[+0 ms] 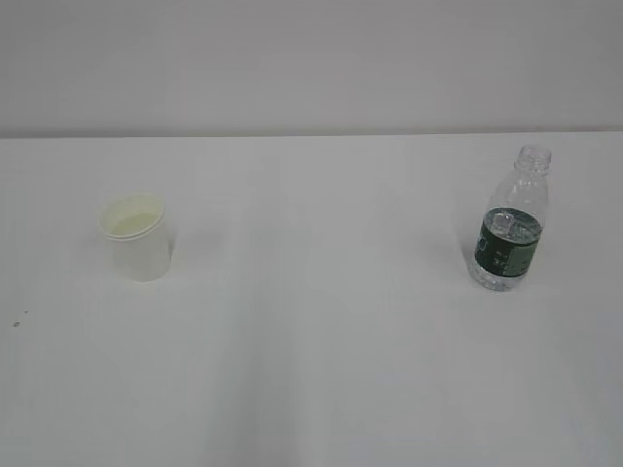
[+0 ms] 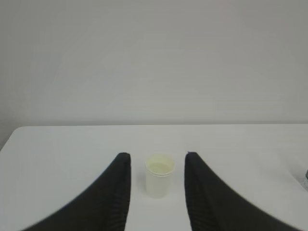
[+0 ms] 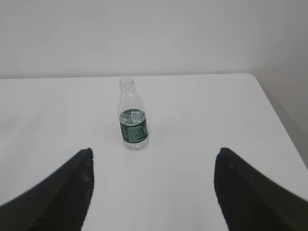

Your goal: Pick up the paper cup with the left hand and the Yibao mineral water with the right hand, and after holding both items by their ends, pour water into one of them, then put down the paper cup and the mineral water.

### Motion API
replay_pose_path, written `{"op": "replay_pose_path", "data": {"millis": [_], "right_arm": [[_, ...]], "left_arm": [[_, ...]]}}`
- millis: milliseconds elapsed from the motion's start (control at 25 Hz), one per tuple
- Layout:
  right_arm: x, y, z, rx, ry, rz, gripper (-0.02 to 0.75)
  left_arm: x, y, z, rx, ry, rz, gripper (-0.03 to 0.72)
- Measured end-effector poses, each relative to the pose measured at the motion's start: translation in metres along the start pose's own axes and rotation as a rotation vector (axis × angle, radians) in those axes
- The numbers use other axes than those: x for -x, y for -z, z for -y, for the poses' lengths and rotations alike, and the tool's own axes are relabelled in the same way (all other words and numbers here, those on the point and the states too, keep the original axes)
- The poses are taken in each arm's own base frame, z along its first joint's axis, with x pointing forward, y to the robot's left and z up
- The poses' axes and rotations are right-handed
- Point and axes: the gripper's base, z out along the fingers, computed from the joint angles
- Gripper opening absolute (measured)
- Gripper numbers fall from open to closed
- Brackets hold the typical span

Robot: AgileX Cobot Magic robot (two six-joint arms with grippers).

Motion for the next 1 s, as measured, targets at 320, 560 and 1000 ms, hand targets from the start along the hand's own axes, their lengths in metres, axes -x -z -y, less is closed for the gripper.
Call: {"op": "replay_pose_path", "data": {"millis": [320, 560, 1000], "right_arm": [[-0.01, -0.014, -0.001, 0.001, 0.007, -0.044, 0.589], [-0.01, -0.016, -0.002, 0.003, 0.048, -0.039, 0.589], [-0.025, -0.033, -0.004, 0.014, 0.054, -0.105, 0.557]], "left_arm": [[-0.01, -0.009, -0.003, 0.006, 0.007, -0.023, 0.269], [-0.02, -0.014, -0.005, 0.01, 0.011, -0.047, 0.269], [-0.02, -0.016, -0.006, 0.013, 0.01, -0.034, 0.269]]}}
